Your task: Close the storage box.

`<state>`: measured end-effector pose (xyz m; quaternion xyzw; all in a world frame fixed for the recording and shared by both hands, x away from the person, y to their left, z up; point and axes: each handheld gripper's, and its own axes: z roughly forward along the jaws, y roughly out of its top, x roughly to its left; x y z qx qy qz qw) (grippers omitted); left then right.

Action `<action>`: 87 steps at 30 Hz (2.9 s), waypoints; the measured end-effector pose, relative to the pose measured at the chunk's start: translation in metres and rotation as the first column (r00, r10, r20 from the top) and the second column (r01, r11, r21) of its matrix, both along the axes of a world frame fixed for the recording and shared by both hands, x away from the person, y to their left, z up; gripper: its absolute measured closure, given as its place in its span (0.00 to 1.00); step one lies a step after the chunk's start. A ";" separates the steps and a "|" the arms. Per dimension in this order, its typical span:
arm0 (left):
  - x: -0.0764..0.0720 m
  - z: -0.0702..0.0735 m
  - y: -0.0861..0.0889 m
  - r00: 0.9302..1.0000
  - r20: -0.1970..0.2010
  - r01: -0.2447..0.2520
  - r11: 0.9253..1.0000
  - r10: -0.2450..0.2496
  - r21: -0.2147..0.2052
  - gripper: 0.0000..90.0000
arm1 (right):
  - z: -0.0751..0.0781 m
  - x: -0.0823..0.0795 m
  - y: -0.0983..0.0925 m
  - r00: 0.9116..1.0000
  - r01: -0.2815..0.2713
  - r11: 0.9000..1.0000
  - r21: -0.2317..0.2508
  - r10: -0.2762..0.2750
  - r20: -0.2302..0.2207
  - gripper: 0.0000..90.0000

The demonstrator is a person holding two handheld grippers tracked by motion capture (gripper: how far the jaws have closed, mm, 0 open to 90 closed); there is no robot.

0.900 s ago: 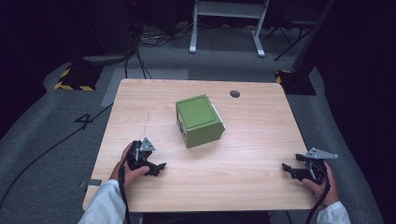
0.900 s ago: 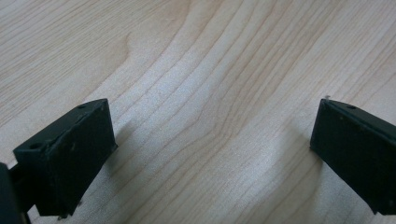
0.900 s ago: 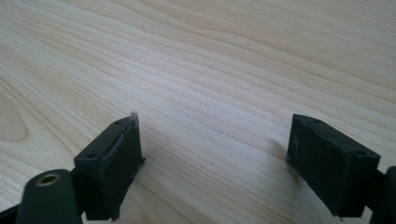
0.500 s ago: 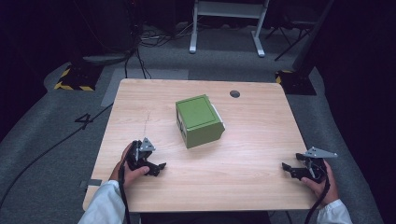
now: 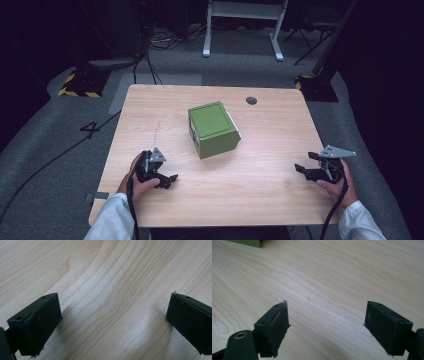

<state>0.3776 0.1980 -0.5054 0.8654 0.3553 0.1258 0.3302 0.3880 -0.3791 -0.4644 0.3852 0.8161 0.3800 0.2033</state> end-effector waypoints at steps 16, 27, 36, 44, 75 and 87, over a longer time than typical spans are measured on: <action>0.000 0.000 0.000 1.000 -0.001 0.001 1.000 -0.001 0.001 0.00 | 0.035 0.027 0.047 0.996 -0.075 0.997 0.007 0.075 0.047 0.26; 0.000 0.000 0.000 1.000 -0.001 0.001 1.000 -0.001 0.000 0.00 | 0.042 0.040 0.070 0.993 -0.104 0.994 -0.014 0.105 0.062 0.28; 0.000 0.000 0.000 1.000 -0.001 0.001 1.000 -0.001 0.000 0.00 | 0.051 0.053 0.096 0.990 -0.124 0.992 -0.003 0.123 0.071 0.30; 0.000 0.000 0.000 1.000 -0.001 0.001 1.000 -0.001 0.001 0.00 | 0.055 0.072 0.128 0.986 -0.151 0.988 0.010 0.150 0.071 0.30; 0.000 0.000 0.000 1.000 -0.001 0.001 1.000 -0.001 0.001 0.00 | 0.037 0.139 0.195 0.987 -0.161 0.987 -0.028 0.160 -0.016 0.35; 0.000 0.000 0.000 1.000 -0.001 0.001 1.000 -0.001 0.001 0.00 | 0.021 0.144 0.201 0.980 -0.184 0.983 -0.020 0.182 -0.078 0.35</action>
